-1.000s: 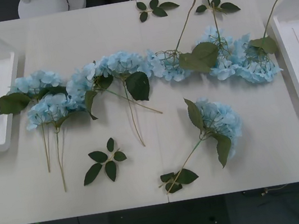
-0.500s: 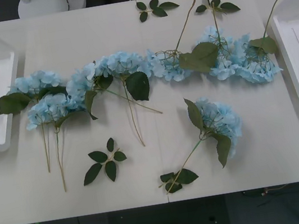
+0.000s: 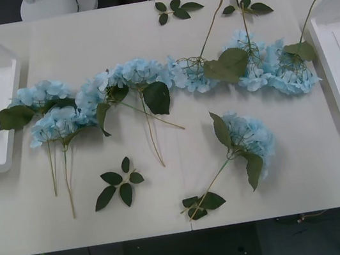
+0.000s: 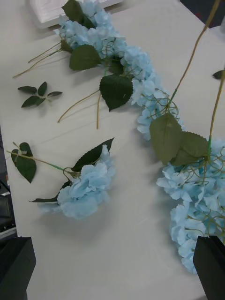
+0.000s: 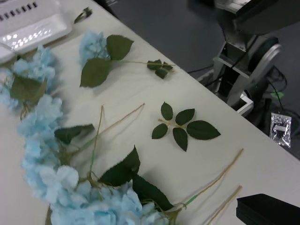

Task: Place the red flowers into the right box and the blue flowers into the left box. If a person shows an open palm, hand one flower to the person first, then continue sorting.

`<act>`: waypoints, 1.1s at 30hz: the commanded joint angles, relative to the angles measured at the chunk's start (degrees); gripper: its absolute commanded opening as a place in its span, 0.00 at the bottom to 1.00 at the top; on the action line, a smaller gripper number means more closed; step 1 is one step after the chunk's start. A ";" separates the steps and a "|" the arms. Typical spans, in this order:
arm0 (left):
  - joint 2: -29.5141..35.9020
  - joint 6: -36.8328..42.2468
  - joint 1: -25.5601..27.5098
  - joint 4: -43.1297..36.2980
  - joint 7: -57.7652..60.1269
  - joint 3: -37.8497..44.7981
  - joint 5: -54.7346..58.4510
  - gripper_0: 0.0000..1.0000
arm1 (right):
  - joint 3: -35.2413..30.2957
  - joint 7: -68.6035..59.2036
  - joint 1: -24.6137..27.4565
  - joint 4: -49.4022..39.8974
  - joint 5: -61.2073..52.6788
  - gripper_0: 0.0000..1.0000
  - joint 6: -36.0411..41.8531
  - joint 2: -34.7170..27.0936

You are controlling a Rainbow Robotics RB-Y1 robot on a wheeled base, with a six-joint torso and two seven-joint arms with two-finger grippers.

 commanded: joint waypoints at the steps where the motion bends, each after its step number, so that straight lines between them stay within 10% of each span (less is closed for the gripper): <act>1: 2.96 -5.15 -6.39 -0.03 4.48 -6.45 -6.80 1.00 | 3.49 -7.13 -7.06 5.57 0.58 1.00 -1.50 -0.58; 12: 2.96 -15.87 -13.25 0.76 23.12 -23.68 -29.21 1.00 | 9.82 -17.15 -18.49 21.04 4.97 1.00 -3.87 -1.46; 33: -2.75 -24.05 -21.69 18.52 26.02 -40.29 -41.43 1.00 | 10.00 -63.03 -18.58 24.03 8.14 1.00 -14.59 -0.40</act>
